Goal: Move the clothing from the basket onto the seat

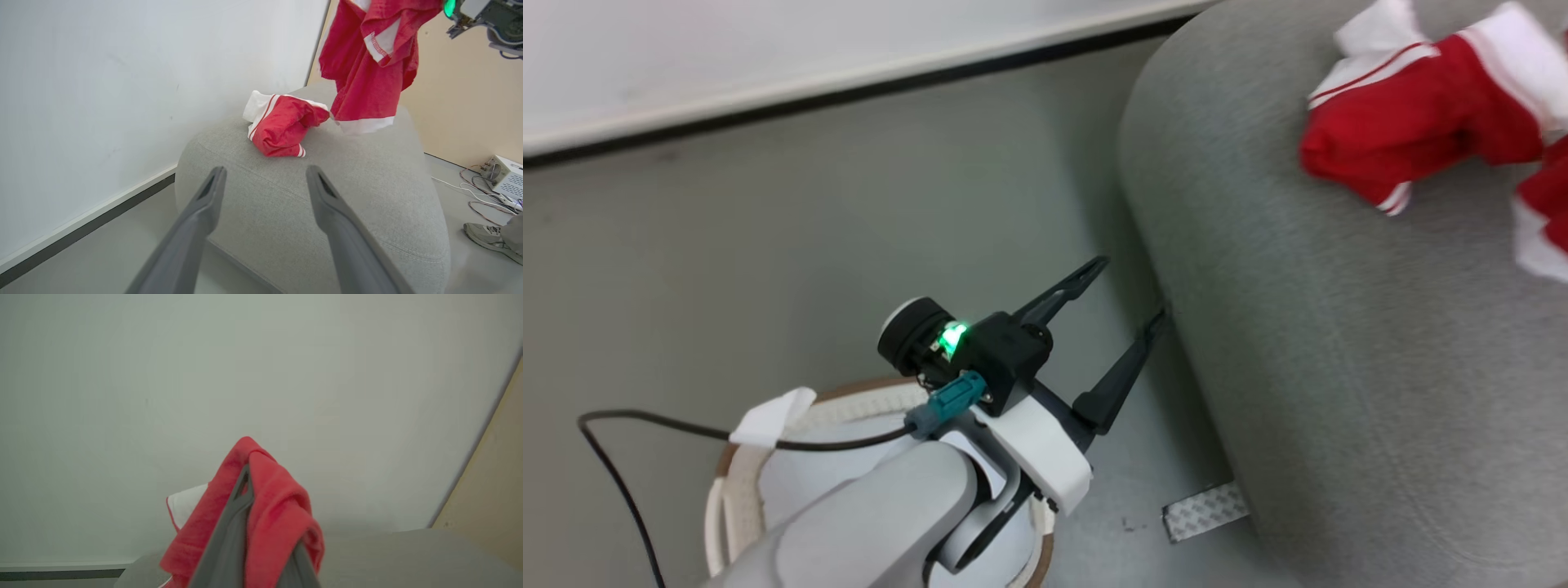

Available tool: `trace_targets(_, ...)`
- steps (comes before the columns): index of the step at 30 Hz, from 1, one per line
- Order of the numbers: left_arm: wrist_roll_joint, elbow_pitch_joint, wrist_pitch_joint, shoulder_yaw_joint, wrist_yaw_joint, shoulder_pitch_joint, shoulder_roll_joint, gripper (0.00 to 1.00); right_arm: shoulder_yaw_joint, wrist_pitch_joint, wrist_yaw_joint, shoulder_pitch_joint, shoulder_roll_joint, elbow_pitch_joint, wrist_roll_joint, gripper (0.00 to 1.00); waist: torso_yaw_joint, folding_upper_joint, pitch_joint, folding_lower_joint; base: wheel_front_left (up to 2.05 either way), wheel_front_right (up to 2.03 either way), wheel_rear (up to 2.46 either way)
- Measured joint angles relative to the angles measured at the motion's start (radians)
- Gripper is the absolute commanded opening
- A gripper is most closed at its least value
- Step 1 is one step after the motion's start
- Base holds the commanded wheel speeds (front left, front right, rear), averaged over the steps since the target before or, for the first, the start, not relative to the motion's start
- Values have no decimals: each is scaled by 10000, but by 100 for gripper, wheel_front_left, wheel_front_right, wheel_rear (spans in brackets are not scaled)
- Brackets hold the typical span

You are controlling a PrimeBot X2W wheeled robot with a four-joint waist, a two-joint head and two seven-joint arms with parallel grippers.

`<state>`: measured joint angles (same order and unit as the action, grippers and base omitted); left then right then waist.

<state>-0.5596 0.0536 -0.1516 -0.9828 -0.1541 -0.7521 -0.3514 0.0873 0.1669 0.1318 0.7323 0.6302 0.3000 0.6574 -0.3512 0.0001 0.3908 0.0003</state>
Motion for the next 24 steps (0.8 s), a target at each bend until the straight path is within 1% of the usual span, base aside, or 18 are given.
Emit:
trace_targets(4, 58, 94, -67, -13, 52, -221, 107, 100, -167, -102, 0, 633, 552, 1413, 176, 0, 586, 0, 603, 0, 0, 0, 0)
trace_targets(6, 75, 165, -88, 10, 48, -311, 117, 100, -105, -332, 0, 934, 729, 2151, 215, 0, 870, 0, 874, 1, 0, 0, 0)
trace_targets(8, 88, 238, -155, 35, 40, -366, 128, 100, 213, -654, 0, 1097, 800, 2874, 190, 0, 1134, 0, 1111, 0, 0, 0, 0)
trace_targets(11, 88, 357, -274, 58, 48, -410, 213, 100, 918, -1455, 0, 1121, 727, 3843, 174, 0, 1504, 0, 1372, 1, 0, 0, 0)
trace_targets(12, 88, 385, -320, 52, 54, -413, 244, 100, 1076, -1778, 2, 1123, 673, 4197, 240, 5, 1613, 0, 1428, 1, 0, 0, 0)
trace_targets(13, 86, 420, -364, 48, 56, -413, 259, 100, 1348, -2146, 2, 1104, 656, 4464, 293, 19, 1709, -1, 1468, 1, 0, 0, 0)
trace_targets(14, 86, 470, -418, 59, 56, -412, 270, 100, 1538, -2324, 2, 1078, 646, 4671, 351, 22, 1799, 0, 1490, 1, 0, 0, 0)
trace_targets(15, 84, 504, -441, 75, 54, -412, 295, 100, 1689, -2516, 2, 1077, 627, 4838, 481, 29, 1869, 0, 1494, 0, 0, 0, 0)
trace_targets(16, 82, 539, -491, 81, 56, -411, 314, 100, 1839, -2736, 2, 1069, 621, 4999, 625, 41, 1913, 0, 1473, 0, 0, 0, 0)
trace_targets(17, 71, 573, -523, 90, 54, -407, 320, 100, 2011, -2855, 2, 1038, 616, 5097, 736, 59, 1934, -1, 1426, 0, 0, 0, 0)
trace_targets(18, 48, 600, -541, 105, 54, -404, 330, 100, 2107, -2895, 2, 1021, 623, 5154, 838, 100, 1941, 0, 1368, 0, 0, 0, 0)
trace_targets(24, -59, 740, -679, 151, 42, -155, 303, 100, 2675, -2675, 2, 935, 773, 5461, 1237, 100, 1884, -1, 896, -1, 0, 0, 0)
